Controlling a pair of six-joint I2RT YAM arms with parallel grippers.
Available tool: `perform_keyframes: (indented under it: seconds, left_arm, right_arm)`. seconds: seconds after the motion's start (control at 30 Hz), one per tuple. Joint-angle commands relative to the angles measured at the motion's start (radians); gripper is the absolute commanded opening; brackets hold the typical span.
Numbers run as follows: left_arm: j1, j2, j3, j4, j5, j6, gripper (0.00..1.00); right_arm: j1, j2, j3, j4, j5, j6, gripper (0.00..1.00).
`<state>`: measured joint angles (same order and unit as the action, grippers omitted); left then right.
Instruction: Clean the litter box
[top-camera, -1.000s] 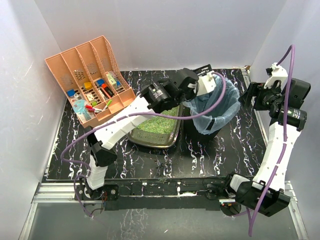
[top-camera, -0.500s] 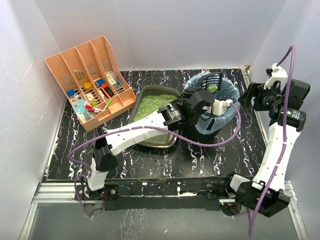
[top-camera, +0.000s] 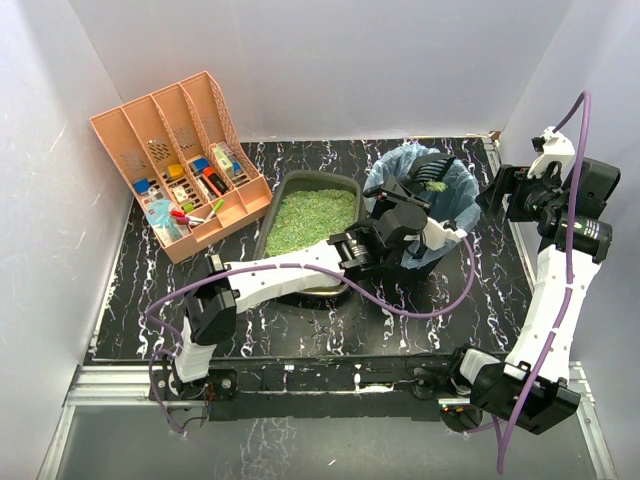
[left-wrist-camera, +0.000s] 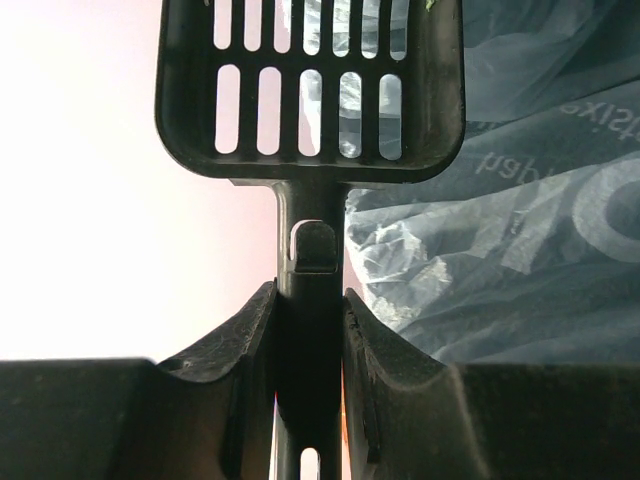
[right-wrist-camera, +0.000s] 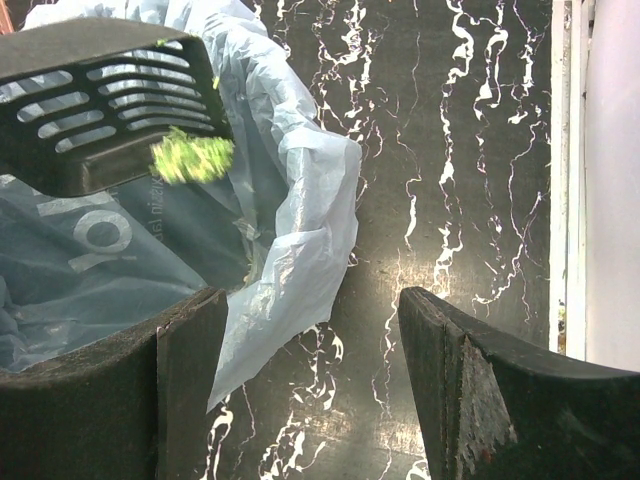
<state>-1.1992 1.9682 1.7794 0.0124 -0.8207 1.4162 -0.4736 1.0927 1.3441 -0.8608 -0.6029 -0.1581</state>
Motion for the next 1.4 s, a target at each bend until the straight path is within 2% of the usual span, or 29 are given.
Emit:
perform_keyframes:
  seconds: [0.0, 0.2, 0.4, 0.47, 0.73, 0.87, 0.97, 1.13, 1.37]
  left_arm:
    - [-0.006, -0.090, -0.019, 0.164, -0.032, 0.117, 0.00]
    - [-0.008, -0.104, -0.042, 0.224, -0.033, 0.167, 0.00]
    - [-0.009, -0.129, -0.094, 0.359, -0.024, 0.282, 0.00]
    - [-0.010, -0.133, -0.088, 0.339, -0.027, 0.269, 0.00]
    - [-0.010, -0.180, 0.045, -0.063, 0.003, -0.078, 0.00]
    - [0.002, -0.231, 0.115, -0.307, 0.097, -0.315, 0.00]
    - [0.030, -0.282, 0.131, -0.410, 0.160, -0.432, 0.00]
    - [0.128, -0.379, 0.096, -0.548, 0.293, -0.608, 0.00]
    - [0.328, -0.540, -0.001, -0.679, 0.546, -0.878, 0.00]
  right_arm:
    - [-0.006, -0.013, -0.002, 0.069, -0.026, 0.000, 0.75]
    - [-0.007, -0.011, -0.004, 0.071, -0.032, 0.000, 0.76]
    - [-0.006, -0.011, -0.005, 0.071, -0.037, 0.000, 0.76]
    - [-0.007, -0.011, -0.005, 0.071, -0.038, 0.000, 0.76]
    - [-0.007, 0.005, 0.011, 0.063, -0.037, 0.005, 0.76]
    - [-0.006, 0.031, 0.060, 0.041, -0.031, -0.008, 0.76]
    - [-0.005, 0.048, 0.096, 0.033, -0.027, -0.015, 0.75]
    - [0.000, 0.070, 0.129, 0.051, 0.004, -0.028, 0.74]
    - [0.036, 0.127, 0.181, 0.041, 0.006, -0.017, 0.73]
